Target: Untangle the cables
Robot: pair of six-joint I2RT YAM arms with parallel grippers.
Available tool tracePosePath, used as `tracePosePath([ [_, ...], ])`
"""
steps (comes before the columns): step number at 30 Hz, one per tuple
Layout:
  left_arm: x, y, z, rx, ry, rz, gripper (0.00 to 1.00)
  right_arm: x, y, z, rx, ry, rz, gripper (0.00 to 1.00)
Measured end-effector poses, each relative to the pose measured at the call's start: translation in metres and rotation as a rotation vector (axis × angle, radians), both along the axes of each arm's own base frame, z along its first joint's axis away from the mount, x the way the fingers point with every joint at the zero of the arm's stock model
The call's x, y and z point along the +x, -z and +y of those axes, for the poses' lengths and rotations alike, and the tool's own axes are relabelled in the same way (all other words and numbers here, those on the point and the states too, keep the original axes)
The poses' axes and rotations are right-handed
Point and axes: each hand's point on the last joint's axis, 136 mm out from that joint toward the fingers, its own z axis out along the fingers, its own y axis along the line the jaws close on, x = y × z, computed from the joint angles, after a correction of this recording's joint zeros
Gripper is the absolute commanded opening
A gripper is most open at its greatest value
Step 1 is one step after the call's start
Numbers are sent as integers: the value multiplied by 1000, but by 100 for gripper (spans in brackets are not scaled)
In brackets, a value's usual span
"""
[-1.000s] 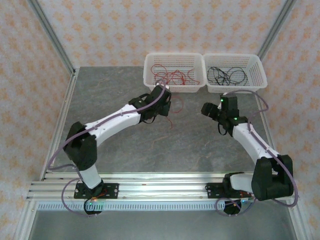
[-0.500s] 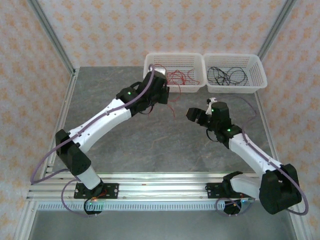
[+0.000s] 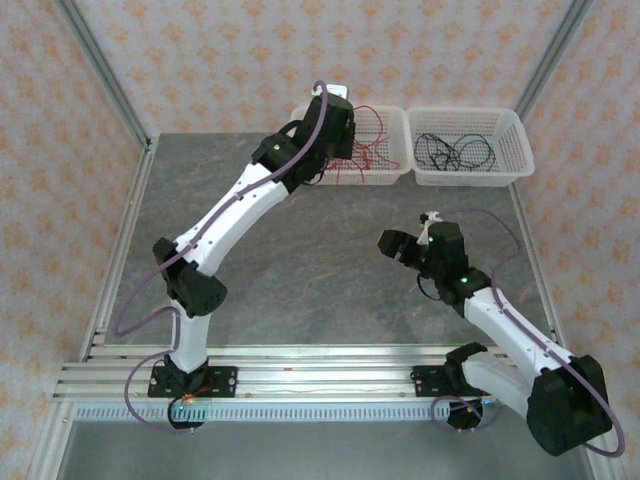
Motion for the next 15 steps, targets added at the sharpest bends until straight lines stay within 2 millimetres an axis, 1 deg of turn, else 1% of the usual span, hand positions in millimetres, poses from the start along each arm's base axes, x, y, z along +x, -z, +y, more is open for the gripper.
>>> tracePosePath([
  [2,12,5,4,23,-17,-16,0,-2,-1,-2,0,6,-9,80],
  [4,24,5,7,39,-33,-49,0,-5,1,-4,0,13,-9,80],
  [9,56,-7,15,48,-61,-161,0,-14,16,-8,-6,21,32,79],
  [11,69,-12,20,48,-75,-205,0,-16,19,-9,-8,25,42,79],
  [13,83,-10,24,52,-88,-238,0,-16,19,-9,-7,29,43,79],
  [15,99,-2,29,56,-102,-260,0,-16,19,-10,-7,34,43,79],
])
